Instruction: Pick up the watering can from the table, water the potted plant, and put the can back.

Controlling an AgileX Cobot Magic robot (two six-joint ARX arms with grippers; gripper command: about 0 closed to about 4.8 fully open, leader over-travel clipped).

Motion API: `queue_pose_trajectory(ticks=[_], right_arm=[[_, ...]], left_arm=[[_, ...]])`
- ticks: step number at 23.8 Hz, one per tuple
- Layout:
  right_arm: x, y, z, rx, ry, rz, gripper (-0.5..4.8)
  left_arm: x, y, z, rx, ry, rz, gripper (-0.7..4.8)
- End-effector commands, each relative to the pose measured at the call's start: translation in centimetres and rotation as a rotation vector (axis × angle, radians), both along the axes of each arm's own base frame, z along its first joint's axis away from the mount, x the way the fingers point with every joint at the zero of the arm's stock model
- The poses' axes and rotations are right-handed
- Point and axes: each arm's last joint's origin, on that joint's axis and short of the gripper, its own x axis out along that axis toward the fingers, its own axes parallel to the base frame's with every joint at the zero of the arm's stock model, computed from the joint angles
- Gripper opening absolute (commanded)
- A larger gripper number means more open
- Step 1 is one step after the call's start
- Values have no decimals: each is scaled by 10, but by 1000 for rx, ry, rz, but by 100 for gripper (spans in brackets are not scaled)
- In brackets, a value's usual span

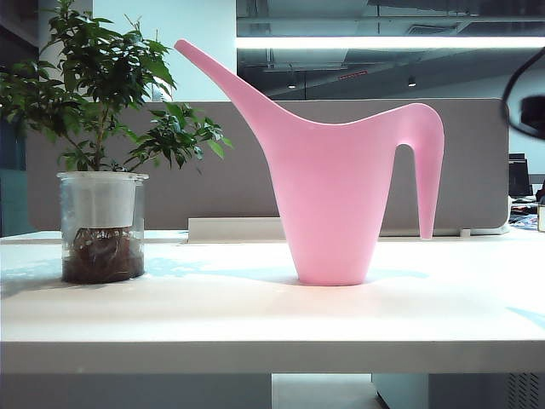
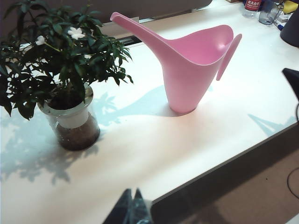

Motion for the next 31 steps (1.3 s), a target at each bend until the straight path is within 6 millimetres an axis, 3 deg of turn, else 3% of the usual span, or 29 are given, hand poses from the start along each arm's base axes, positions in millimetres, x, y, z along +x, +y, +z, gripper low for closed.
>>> queue_pose_trajectory(ticks=[1, 14, 20, 24, 31], right_arm=[[-10, -2, 4, 5, 28, 6, -6], [-52, -20, -33, -101, 527, -79, -5], [-59, -32, -20, -70, 386, -308, -5], [-62, -32, -13, -46, 302, -297, -5], [-62, -32, -14, -47, 307, -297, -5]], left_arm=[[0, 0, 1, -1, -10, -4, -5], [0, 0, 1, -1, -11, -4, -5], [0, 0, 1, -1, -11, -4, -5], [0, 0, 1, -1, -11, -4, -5], [2, -1, -2, 5, -2, -5, -5]])
